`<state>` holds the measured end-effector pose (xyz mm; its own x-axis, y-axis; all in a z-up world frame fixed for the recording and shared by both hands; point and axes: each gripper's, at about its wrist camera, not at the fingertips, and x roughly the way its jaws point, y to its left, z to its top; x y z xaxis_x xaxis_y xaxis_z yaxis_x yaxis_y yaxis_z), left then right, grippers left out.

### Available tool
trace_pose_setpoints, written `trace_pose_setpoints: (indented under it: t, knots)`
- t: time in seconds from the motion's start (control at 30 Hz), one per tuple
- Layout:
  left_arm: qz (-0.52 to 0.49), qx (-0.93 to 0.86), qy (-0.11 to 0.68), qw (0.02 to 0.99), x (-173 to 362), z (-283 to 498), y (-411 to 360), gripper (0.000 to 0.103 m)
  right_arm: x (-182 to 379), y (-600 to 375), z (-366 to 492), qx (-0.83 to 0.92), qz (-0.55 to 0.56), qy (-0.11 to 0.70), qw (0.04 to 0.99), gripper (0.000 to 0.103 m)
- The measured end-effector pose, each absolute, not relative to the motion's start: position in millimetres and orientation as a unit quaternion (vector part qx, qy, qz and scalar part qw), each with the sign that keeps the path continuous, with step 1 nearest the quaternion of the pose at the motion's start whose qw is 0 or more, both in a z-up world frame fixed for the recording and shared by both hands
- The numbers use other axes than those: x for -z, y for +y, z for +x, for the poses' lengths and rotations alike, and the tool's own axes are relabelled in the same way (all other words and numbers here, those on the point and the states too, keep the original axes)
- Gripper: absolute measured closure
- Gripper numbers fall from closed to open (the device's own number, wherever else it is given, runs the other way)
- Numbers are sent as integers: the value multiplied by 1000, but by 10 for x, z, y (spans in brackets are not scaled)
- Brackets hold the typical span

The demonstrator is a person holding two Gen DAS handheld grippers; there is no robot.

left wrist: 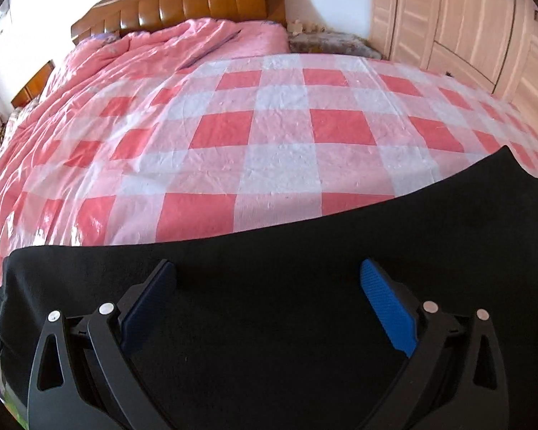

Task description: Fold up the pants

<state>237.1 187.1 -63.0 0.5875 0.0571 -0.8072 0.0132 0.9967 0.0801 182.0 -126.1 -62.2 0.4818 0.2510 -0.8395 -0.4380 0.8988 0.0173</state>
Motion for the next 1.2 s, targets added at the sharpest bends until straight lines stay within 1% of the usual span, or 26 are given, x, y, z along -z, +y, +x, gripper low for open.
trace_pose_setpoints:
  t: [0.2, 0.3, 0.37, 0.4, 0.43, 0.5, 0.63, 0.77, 0.83, 0.87, 0.93, 1.03, 1.13, 1.2]
  knots:
    - [55, -24, 446, 893, 615, 2354, 1826, 1, 551, -1536, 1621, -203, -102, 459, 859, 5]
    - [52, -25, 445, 894, 619, 2357, 1833, 1, 506, -1966, 1690, -123, -98, 454, 877, 5]
    - [51, -27, 443, 895, 622, 2348, 1834, 1, 585, -2336, 1748, -86, -62, 474, 874, 5]
    - [50, -28, 443, 895, 623, 2343, 1835, 1, 633, -2508, 1734, -98, -27, 481, 871, 4]
    - [49, -29, 442, 895, 624, 2342, 1835, 1, 635, -2575, 1669, -112, -25, 472, 874, 4]
    - [49, -31, 441, 895, 624, 2328, 1836, 1, 656, -2582, 1572, -112, -45, 467, 876, 4]
    - [47, -32, 440, 896, 625, 2315, 1835, 1, 692, -2618, 1530, -101, -27, 459, 882, 4]
    - [39, -35, 440, 897, 606, 2291, 1865, 1, 641, -2558, 1553, -61, -34, 481, 874, 4]
    - [31, -56, 430, 901, 536, 2185, 1906, 2, 530, -2400, 1590, -45, -54, 479, 875, 4]
    - [11, -50, 416, 908, 466, 2059, 1964, 2, 424, -2257, 1618, -56, -59, 467, 880, 4]
    - [-36, -27, 379, 924, 313, 1717, 2135, 2, 275, -1957, 1640, -95, -66, 450, 885, 4]
    - [-82, -36, 348, 933, 213, 1248, 2449, 2, 159, -1331, 1737, -157, -100, 427, 885, 5]
    - [-146, -59, 334, 929, 206, 750, 3012, 2, 130, -708, 1864, -215, -124, 409, 878, 4]
    - [-195, -90, 335, 917, 226, 452, 3539, 2, 135, -92, 1940, -273, -137, 400, 864, 4]
